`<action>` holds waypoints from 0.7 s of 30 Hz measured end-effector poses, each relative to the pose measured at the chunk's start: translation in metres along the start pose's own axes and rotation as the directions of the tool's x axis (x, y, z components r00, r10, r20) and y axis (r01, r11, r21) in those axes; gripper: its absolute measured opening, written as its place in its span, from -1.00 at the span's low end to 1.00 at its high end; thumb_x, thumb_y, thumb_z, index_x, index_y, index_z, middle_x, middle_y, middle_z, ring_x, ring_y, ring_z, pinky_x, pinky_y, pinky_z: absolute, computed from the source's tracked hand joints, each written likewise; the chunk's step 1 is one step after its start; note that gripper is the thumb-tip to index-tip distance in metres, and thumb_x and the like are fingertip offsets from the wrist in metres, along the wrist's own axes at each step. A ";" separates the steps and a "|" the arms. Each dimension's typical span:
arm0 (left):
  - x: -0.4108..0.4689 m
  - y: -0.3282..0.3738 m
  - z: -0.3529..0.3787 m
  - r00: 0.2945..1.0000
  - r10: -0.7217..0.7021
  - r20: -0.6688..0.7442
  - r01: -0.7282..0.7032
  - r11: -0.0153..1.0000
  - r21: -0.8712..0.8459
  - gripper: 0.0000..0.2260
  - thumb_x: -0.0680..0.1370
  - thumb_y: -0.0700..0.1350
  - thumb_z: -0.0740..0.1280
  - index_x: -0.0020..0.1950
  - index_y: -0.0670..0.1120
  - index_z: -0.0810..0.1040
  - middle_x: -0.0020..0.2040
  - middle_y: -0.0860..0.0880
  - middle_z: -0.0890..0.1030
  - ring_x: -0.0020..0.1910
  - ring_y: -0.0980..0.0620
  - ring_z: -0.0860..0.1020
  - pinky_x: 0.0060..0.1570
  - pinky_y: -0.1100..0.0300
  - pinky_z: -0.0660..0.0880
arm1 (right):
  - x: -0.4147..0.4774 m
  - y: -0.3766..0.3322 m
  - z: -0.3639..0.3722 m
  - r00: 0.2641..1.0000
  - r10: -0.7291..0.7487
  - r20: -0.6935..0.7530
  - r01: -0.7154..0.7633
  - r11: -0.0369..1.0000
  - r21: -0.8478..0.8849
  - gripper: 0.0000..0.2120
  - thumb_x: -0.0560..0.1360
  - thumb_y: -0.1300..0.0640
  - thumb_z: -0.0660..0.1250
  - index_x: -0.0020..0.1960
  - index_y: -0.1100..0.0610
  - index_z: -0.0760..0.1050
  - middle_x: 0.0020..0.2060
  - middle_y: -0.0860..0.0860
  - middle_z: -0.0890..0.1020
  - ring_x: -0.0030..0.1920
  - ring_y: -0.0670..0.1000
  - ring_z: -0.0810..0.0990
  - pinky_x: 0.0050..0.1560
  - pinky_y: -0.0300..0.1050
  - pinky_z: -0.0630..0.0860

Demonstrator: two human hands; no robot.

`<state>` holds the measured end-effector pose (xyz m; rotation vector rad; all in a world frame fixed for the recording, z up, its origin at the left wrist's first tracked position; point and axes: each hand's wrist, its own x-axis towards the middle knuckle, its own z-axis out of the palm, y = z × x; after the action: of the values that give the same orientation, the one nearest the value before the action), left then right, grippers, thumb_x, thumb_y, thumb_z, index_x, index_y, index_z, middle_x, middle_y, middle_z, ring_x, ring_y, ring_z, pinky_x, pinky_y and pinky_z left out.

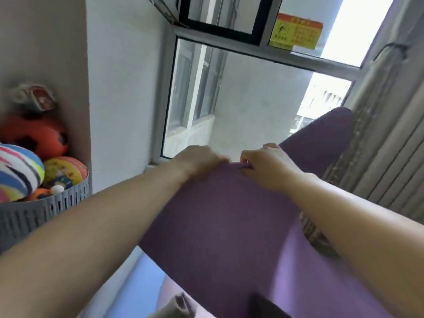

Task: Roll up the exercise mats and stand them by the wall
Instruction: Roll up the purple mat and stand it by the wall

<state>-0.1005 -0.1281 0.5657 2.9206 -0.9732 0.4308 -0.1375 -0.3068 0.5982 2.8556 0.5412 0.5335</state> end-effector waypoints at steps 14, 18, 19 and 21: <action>-0.070 0.025 -0.085 0.565 0.542 -0.622 -0.159 0.811 0.562 -0.77 0.50 -0.28 0.18 0.11 -0.05 0.44 -0.07 -0.06 0.61 -0.19 -0.12 0.59 0.17 -0.10 0.44 | -0.098 -0.017 -0.092 0.963 0.179 -0.202 -0.024 0.803 0.596 -0.63 0.48 -0.08 0.29 -0.20 0.26 0.52 -0.39 0.01 0.48 -0.37 -0.06 0.39 -0.41 -0.26 0.26; -0.085 0.048 -0.034 0.695 0.551 -0.461 -0.347 0.819 0.457 -0.67 0.54 -0.18 0.11 0.31 -0.12 0.36 -0.03 -0.11 0.60 -0.18 -0.12 0.57 -0.19 0.03 0.57 | -0.117 0.000 -0.049 0.991 0.137 0.011 -0.119 0.818 0.562 -0.65 0.52 -0.04 0.29 -0.16 0.27 0.50 -0.37 0.01 0.46 -0.35 -0.04 0.37 -0.33 -0.15 0.28; -0.086 0.051 -0.020 0.698 0.552 -0.455 -0.347 0.818 0.460 -0.64 0.55 -0.16 0.13 0.35 -0.13 0.34 -0.02 -0.11 0.59 -0.18 -0.11 0.56 -0.20 0.04 0.55 | -0.121 0.003 -0.040 0.990 0.134 0.048 -0.138 0.815 0.564 -0.64 0.52 -0.04 0.30 -0.17 0.28 0.49 -0.38 0.02 0.45 -0.35 -0.04 0.36 -0.32 -0.15 0.27; -0.086 0.058 0.004 0.695 0.540 -0.475 -0.308 0.820 0.482 -0.57 0.56 -0.05 0.19 0.43 -0.11 0.30 0.05 -0.09 0.55 -0.11 -0.08 0.50 -0.14 0.04 0.46 | -0.126 0.009 -0.026 0.985 0.130 0.109 -0.170 0.799 0.576 -0.63 0.53 -0.03 0.32 -0.19 0.31 0.48 -0.40 0.01 0.42 -0.36 -0.06 0.33 -0.37 -0.21 0.23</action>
<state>-0.1997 -0.1253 0.5350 2.4532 -1.5803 1.6064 -0.2534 -0.3605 0.5847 3.5175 0.5452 0.3329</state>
